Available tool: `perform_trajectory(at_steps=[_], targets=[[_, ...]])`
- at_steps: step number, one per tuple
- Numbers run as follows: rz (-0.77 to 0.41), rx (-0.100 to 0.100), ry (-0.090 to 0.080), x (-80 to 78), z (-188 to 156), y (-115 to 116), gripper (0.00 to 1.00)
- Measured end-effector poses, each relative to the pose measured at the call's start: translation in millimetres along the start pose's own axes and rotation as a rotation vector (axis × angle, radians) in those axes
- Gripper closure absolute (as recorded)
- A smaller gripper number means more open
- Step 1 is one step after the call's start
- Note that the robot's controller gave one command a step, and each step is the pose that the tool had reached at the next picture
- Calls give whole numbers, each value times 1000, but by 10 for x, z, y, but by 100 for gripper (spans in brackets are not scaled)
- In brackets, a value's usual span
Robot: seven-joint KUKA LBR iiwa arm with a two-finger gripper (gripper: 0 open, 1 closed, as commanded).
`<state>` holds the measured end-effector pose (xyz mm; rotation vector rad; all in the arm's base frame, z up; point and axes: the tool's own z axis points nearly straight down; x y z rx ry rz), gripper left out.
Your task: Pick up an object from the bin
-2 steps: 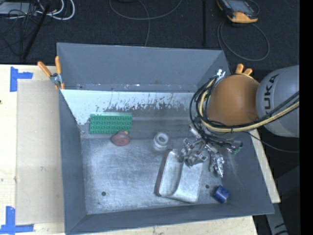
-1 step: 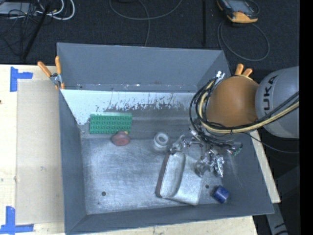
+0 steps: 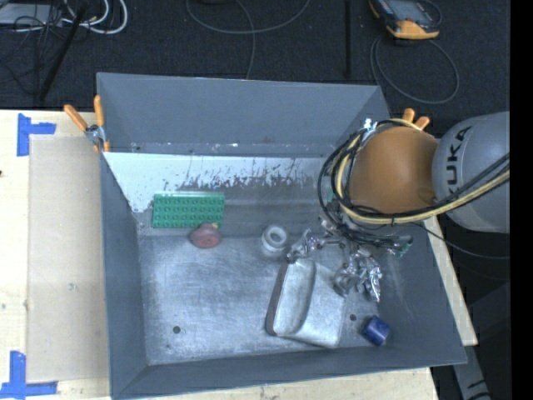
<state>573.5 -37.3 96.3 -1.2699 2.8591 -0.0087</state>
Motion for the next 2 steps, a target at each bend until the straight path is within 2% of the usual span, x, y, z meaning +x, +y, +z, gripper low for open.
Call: perform_trajectory(at_steps=[1, 2], targets=[[-130, -2, -2, -12, 8, 12, 0], [-314, 0, 0, -55, 19, 80, 0]])
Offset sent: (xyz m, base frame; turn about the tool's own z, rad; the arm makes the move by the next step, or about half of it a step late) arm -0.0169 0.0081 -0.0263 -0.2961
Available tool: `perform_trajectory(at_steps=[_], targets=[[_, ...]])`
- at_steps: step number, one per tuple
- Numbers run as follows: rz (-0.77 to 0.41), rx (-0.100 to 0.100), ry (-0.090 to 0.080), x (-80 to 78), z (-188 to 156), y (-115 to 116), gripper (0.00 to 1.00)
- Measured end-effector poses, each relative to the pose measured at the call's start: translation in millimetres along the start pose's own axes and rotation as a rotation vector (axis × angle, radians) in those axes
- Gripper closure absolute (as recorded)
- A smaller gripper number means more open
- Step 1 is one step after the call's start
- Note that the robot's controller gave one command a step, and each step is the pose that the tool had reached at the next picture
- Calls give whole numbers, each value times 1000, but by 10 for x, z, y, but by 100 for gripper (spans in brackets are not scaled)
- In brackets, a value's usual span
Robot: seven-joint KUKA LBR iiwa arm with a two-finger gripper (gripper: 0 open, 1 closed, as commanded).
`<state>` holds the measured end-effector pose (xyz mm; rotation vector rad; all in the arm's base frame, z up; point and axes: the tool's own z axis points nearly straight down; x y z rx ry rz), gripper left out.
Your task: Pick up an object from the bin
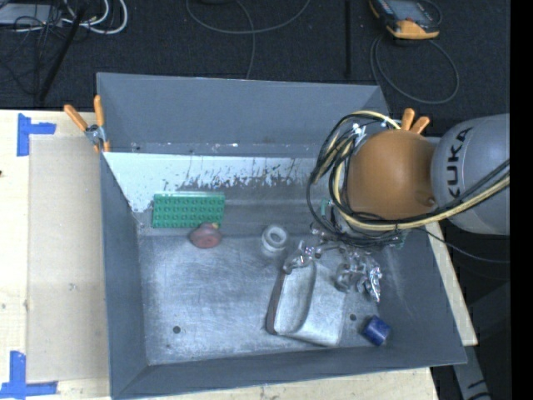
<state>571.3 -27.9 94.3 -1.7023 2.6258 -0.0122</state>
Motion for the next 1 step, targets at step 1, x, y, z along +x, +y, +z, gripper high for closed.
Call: perform_trajectory(at_steps=[1], targets=[[25, 1, 0, 8, 1, -7, 0]])
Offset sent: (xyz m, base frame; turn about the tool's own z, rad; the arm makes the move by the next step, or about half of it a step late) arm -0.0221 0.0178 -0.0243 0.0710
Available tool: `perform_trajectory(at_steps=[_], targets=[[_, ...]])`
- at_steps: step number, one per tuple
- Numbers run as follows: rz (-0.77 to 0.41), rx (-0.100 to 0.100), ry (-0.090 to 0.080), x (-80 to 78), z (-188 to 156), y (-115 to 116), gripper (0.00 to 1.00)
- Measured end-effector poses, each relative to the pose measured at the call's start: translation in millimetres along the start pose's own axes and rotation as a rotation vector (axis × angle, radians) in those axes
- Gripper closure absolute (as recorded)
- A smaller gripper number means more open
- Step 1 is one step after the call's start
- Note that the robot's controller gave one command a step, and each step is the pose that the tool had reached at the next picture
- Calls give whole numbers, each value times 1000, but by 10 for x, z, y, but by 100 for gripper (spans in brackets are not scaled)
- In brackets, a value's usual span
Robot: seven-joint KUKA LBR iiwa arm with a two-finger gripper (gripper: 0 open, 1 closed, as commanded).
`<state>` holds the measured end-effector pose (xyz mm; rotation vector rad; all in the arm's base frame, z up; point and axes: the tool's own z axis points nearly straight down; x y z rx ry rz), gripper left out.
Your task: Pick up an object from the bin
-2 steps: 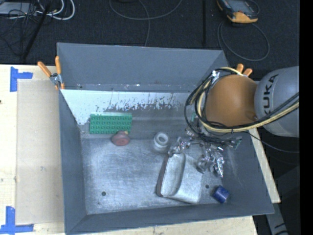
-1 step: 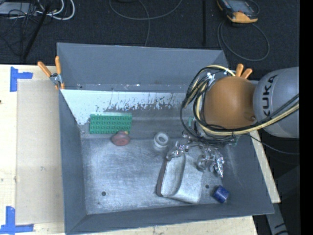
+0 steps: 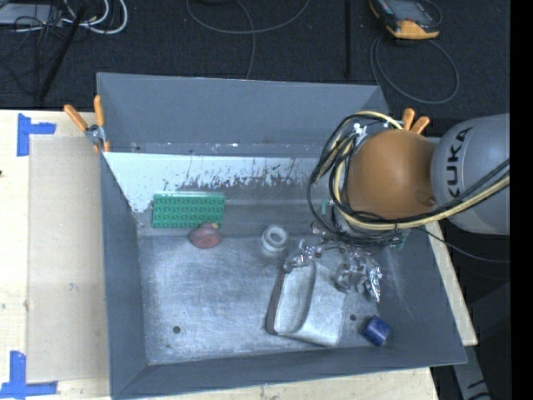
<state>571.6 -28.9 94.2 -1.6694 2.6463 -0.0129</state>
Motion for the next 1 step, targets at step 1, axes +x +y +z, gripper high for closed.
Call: perform_trajectory(at_steps=[1], targets=[[-222, -16, 4, 4, 138, 62, 0]])
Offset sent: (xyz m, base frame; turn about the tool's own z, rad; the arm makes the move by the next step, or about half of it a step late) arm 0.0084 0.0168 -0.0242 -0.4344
